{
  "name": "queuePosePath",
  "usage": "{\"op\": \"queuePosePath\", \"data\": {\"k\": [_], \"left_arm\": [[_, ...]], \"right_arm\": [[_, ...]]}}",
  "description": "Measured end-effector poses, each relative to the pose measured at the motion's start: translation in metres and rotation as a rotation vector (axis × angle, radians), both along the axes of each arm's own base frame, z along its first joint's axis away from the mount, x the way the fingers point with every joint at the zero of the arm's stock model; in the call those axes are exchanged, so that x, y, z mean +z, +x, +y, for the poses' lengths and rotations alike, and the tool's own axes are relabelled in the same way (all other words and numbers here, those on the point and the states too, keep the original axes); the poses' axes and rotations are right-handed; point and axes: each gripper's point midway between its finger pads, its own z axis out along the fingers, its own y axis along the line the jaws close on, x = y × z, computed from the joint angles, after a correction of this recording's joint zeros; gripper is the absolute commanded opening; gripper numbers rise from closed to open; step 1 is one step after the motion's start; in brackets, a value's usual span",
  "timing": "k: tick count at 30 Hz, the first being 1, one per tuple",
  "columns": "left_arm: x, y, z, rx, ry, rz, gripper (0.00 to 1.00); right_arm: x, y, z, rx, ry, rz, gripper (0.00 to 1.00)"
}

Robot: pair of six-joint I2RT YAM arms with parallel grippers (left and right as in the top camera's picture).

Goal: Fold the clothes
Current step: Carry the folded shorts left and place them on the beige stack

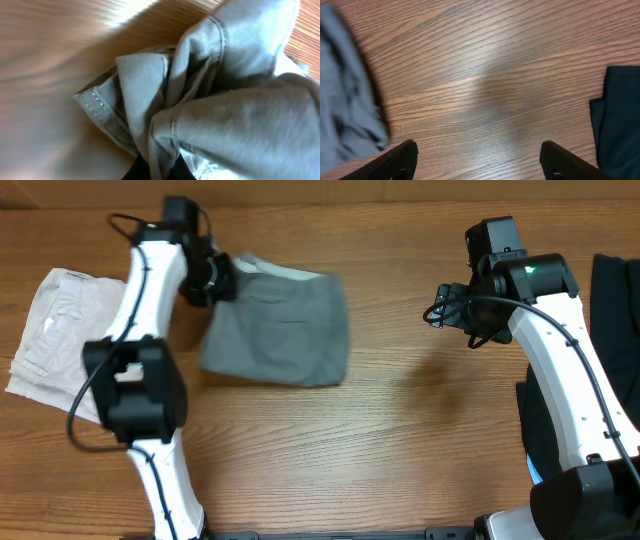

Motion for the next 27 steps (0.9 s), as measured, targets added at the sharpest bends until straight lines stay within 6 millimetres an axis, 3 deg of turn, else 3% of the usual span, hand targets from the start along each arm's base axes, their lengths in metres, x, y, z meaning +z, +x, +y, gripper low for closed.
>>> {"op": "queuePosePath", "data": {"k": [6, 11, 17, 22, 27], "left_arm": [[0.075, -0.016, 0.053, 0.084, 0.154, -0.116, 0.04], [0.125, -0.017, 0.114, 0.169, 0.241, -0.264, 0.04], [0.138, -0.021, 0.18, 0.277, 0.357, -0.308, 0.04], [0.146, -0.024, 0.223, 0.363, 0.405, -0.344, 0.04], [0.146, -0.041, 0.261, 0.447, 0.421, -0.329, 0.04]], "right_arm": [[0.0, 0.0, 0.0, 0.0, 0.001, 0.0, 0.82], [0.0, 0.0, 0.0, 0.001, 0.001, 0.001, 0.82], [0.0, -0.001, 0.0, 0.0, 0.001, 0.006, 0.82], [-0.001, -0.002, 0.0, 0.0, 0.0, 0.008, 0.82], [-0.001, -0.002, 0.0, 0.001, 0.001, 0.008, 0.82]]}}
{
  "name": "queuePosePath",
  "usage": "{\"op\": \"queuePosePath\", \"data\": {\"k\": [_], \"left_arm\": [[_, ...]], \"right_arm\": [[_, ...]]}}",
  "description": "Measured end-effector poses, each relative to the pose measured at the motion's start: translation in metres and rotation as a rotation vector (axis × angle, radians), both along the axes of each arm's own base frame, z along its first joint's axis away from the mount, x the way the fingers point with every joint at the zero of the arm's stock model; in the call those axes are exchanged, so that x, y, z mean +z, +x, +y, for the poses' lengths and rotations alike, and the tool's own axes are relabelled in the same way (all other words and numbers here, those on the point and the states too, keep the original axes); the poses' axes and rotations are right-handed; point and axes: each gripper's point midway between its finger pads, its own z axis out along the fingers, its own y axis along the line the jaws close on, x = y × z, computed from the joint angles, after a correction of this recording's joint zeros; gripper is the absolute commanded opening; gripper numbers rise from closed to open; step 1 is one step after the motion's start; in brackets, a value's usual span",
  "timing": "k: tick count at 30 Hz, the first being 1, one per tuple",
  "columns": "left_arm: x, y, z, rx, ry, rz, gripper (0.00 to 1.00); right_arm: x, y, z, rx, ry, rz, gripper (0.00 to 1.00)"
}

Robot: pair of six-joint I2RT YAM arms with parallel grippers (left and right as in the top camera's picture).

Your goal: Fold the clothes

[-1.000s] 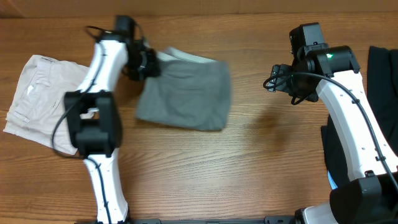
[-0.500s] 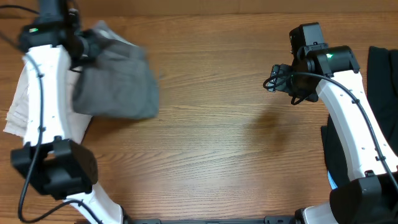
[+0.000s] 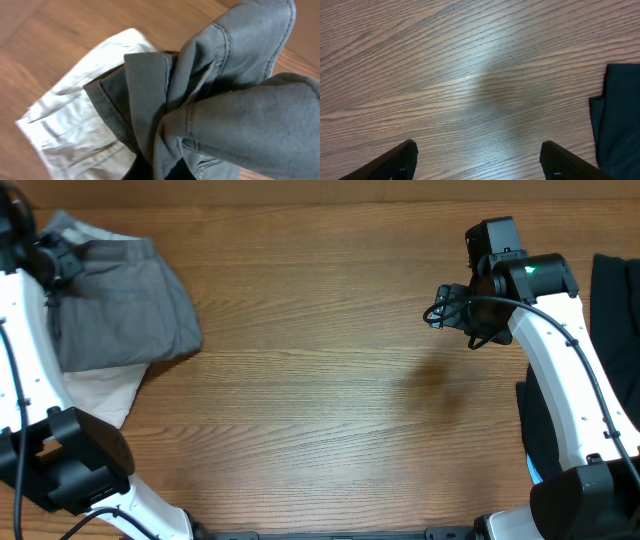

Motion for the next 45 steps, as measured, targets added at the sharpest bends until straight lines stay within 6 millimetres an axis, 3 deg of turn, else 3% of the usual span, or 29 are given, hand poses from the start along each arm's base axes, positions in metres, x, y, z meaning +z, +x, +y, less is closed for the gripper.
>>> {"op": "queuePosePath", "data": {"k": [6, 11, 20, 21, 24, 25, 37, 41, 45], "left_arm": [[-0.002, -0.018, 0.039, 0.087, 0.009, -0.01, 0.04], [-0.013, -0.026, 0.054, 0.122, -0.002, 0.008, 0.04], [-0.057, -0.035, 0.076, 0.168, -0.05, 0.094, 0.05], [-0.062, -0.035, 0.077, 0.17, -0.054, 0.103, 0.18], [-0.069, -0.036, 0.08, 0.177, -0.057, 0.117, 0.94], [-0.069, -0.037, 0.081, 0.18, -0.057, 0.12, 1.0], [-0.073, -0.047, 0.082, 0.193, -0.078, 0.147, 1.0], [-0.073, -0.038, 0.07, 0.151, -0.139, 0.11, 1.0], [-0.072, -0.023, 0.046, 0.078, -0.205, 0.074, 1.0]], "right_arm": [[0.0, 0.0, 0.0, 0.0, 0.0, 0.0, 0.82], [0.0, -0.001, 0.0, 0.0, -0.001, 0.006, 0.82], [0.0, -0.002, 0.0, 0.0, -0.001, 0.007, 0.82], [-0.001, -0.002, 0.0, 0.0, -0.001, 0.008, 0.83], [-0.001, -0.002, 0.0, 0.0, -0.001, 0.009, 0.83], [0.0, -0.002, 0.0, 0.0, -0.002, 0.009, 0.83], [-0.001, -0.002, 0.0, 0.0, -0.002, 0.009, 0.86], [0.0, -0.001, 0.0, -0.002, 0.0, 0.003, 0.92], [0.003, 0.01, 0.003, -0.001, 0.013, -0.041, 1.0]]}}
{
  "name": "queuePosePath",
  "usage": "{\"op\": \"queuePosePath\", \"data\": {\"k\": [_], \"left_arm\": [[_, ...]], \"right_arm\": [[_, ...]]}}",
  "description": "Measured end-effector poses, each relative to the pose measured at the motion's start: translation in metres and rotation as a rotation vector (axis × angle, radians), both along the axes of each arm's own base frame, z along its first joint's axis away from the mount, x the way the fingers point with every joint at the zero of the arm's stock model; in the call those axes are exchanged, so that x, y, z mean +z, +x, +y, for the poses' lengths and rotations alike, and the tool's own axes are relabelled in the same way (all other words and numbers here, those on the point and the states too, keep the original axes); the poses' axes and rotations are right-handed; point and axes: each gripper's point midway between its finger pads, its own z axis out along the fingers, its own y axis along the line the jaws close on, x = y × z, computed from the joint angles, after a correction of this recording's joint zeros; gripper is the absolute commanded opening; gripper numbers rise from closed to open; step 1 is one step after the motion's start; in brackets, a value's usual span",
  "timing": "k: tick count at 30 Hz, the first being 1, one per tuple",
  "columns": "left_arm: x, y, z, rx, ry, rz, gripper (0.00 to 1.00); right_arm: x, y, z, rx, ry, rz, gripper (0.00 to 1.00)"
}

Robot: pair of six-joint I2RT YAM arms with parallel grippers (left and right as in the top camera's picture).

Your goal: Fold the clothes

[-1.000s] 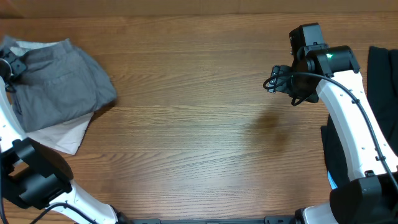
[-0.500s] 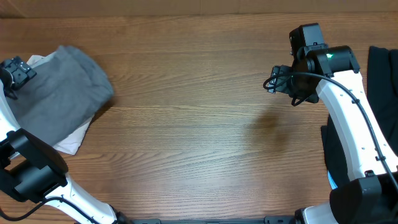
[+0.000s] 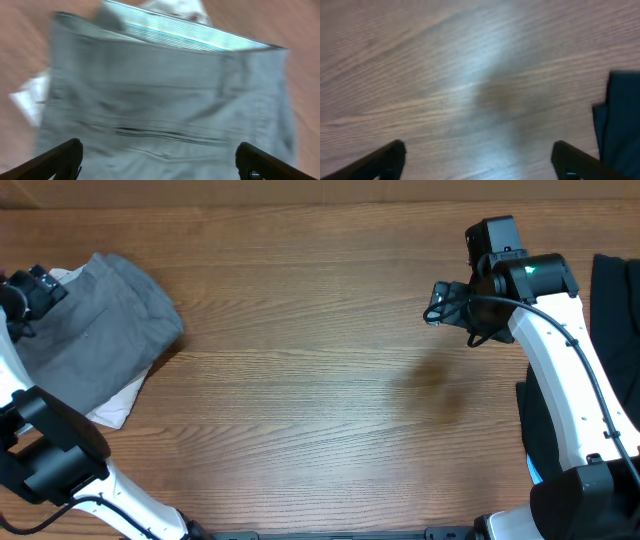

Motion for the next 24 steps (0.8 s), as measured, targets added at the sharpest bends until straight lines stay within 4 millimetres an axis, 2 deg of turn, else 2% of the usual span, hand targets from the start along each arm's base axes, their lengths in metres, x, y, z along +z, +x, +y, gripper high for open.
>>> {"op": "queuePosePath", "data": {"k": [2, 4, 6, 9, 10, 11, 13, 15, 17, 19, 21, 24], "left_arm": [[0.0, 0.012, -0.022, -0.06, -0.023, -0.011, 1.0], [0.0, 0.027, -0.055, -0.151, -0.035, -0.011, 0.99], [0.0, 0.044, -0.096, -0.265, -0.037, -0.011, 1.0], [-0.001, 0.063, -0.17, -0.455, -0.034, -0.001, 1.0], [-0.002, 0.065, -0.202, -0.531, -0.035, 0.012, 1.0], [-0.005, 0.063, -0.231, -0.596, -0.037, 0.036, 1.0], [-0.01, 0.051, -0.276, -0.699, -0.039, 0.101, 1.0], [-0.017, 0.03, -0.312, -0.778, -0.022, 0.195, 1.0], [-0.023, 0.005, -0.33, -0.808, 0.01, 0.31, 0.99], [-0.026, -0.022, -0.333, -0.797, 0.05, 0.436, 0.94], [-0.025, -0.045, -0.326, -0.757, 0.09, 0.548, 0.88], [-0.022, -0.06, -0.309, -0.685, 0.146, 0.632, 0.82]], "right_arm": [[0.003, 0.009, 0.004, 0.005, 0.02, -0.038, 1.0], [0.008, 0.021, 0.011, 0.023, 0.052, -0.089, 1.0], [0.015, 0.035, 0.021, 0.062, 0.095, -0.151, 1.0], [0.015, 0.05, 0.034, 0.132, 0.14, -0.193, 1.0], [0.013, 0.051, 0.037, 0.146, 0.147, -0.192, 1.0], [0.008, 0.052, 0.039, 0.159, 0.155, -0.18, 1.0], [-0.004, 0.05, 0.042, 0.176, 0.162, -0.139, 1.0], [-0.014, 0.042, 0.042, 0.19, 0.16, -0.084, 1.0], [-0.019, 0.034, 0.042, 0.201, 0.16, -0.041, 1.0], [-0.022, 0.028, 0.041, 0.206, 0.156, -0.015, 1.0], [-0.024, 0.021, 0.039, 0.207, 0.149, 0.014, 1.0], [-0.026, 0.017, 0.036, 0.208, 0.133, 0.03, 1.0]]}}
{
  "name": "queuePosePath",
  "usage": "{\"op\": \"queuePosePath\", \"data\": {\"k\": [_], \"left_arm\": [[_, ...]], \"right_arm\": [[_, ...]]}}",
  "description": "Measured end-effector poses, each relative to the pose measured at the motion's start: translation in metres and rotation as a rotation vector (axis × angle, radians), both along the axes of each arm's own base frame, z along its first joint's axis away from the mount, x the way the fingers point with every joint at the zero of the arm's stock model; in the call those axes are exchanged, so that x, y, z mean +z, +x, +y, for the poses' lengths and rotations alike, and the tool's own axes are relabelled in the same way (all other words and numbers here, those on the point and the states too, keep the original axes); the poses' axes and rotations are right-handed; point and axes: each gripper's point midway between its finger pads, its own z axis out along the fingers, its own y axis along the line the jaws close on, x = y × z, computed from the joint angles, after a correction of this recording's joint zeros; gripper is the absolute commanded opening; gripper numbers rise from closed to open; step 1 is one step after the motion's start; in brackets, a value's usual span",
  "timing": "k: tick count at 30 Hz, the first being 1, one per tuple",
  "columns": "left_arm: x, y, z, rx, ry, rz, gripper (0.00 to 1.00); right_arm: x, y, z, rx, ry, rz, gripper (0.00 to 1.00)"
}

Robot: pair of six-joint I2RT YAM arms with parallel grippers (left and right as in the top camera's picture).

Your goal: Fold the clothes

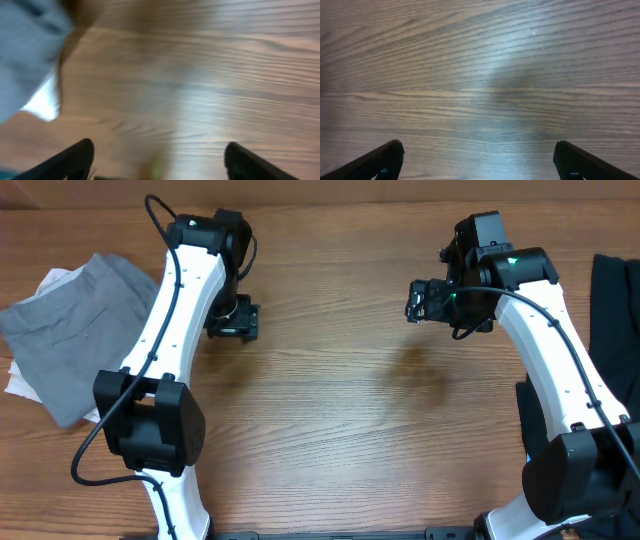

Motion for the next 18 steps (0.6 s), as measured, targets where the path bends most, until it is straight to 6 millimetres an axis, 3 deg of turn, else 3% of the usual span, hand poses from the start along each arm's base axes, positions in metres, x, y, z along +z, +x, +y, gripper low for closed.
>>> {"op": "queuePosePath", "data": {"k": [5, 13, 18], "left_arm": [[-0.003, 0.012, 0.025, 0.077, 0.068, -0.053, 0.89], [-0.028, 0.03, 0.072, 0.149, 0.181, -0.132, 0.88], [-0.043, 0.034, 0.084, 0.156, 0.233, -0.158, 0.85]], "right_arm": [[-0.001, -0.001, -0.002, 0.001, -0.009, 0.004, 1.0], [-0.001, -0.001, -0.002, 0.004, -0.011, 0.005, 1.0], [-0.001, -0.001, -0.002, 0.005, -0.01, 0.004, 1.0]]}}
